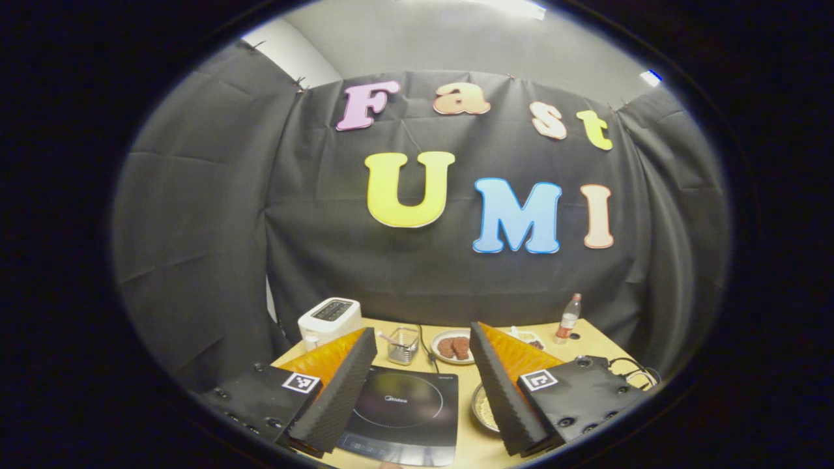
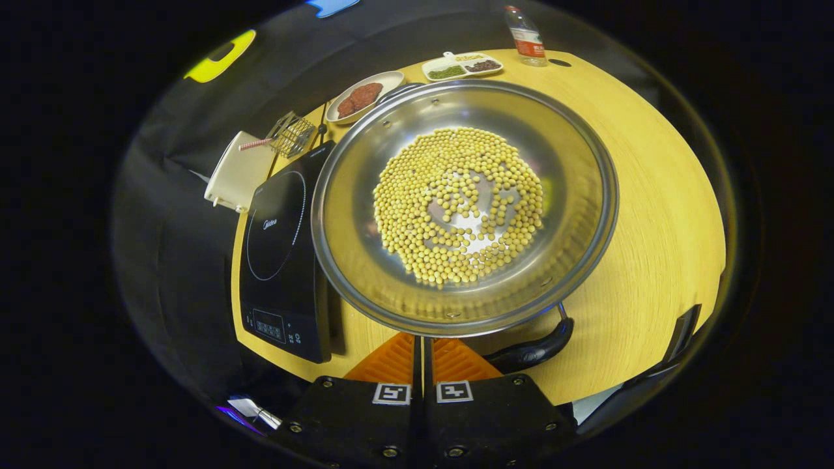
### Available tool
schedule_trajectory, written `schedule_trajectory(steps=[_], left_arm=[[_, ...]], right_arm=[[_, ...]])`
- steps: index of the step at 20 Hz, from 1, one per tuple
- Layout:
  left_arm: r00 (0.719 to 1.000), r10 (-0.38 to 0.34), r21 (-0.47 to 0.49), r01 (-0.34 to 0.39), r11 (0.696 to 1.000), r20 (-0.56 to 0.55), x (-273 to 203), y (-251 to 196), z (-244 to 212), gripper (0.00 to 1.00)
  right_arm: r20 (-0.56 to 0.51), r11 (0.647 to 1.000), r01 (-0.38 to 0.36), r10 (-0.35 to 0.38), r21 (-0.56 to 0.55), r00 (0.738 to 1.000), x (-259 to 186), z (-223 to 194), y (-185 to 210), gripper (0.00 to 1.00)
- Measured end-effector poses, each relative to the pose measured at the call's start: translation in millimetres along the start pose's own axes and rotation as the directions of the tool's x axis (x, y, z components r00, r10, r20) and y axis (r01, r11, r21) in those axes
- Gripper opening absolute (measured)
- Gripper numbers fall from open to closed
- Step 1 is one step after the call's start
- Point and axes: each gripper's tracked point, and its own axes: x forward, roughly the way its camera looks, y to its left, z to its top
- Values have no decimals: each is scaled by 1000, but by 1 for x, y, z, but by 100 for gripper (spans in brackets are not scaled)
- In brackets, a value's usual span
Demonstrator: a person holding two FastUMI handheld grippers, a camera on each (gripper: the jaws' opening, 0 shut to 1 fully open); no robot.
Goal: First push the handle of the pot to place it horizontally, then grasp the pot with both hands and set it on the induction cooktop.
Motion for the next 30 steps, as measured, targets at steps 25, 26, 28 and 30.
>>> schedule_trajectory(steps=[25,26,28,30], left_arm=[[988,-138,26,140,990,-66,31,-81,-16,93],[989,-134,23,136,990,-68,33,-86,-16,93],[989,-130,19,132,991,-70,35,-95,-17,93],[989,-129,28,132,991,-74,38,-104,-17,94]], right_arm=[[41,991,91,-95,95,995,-25,24,-94,0],[41,991,96,-100,94,994,-25,26,-100,0],[42,990,106,-110,88,993,-28,33,-112,0],[45,990,115,-119,83,992,-30,40,-122,0]])
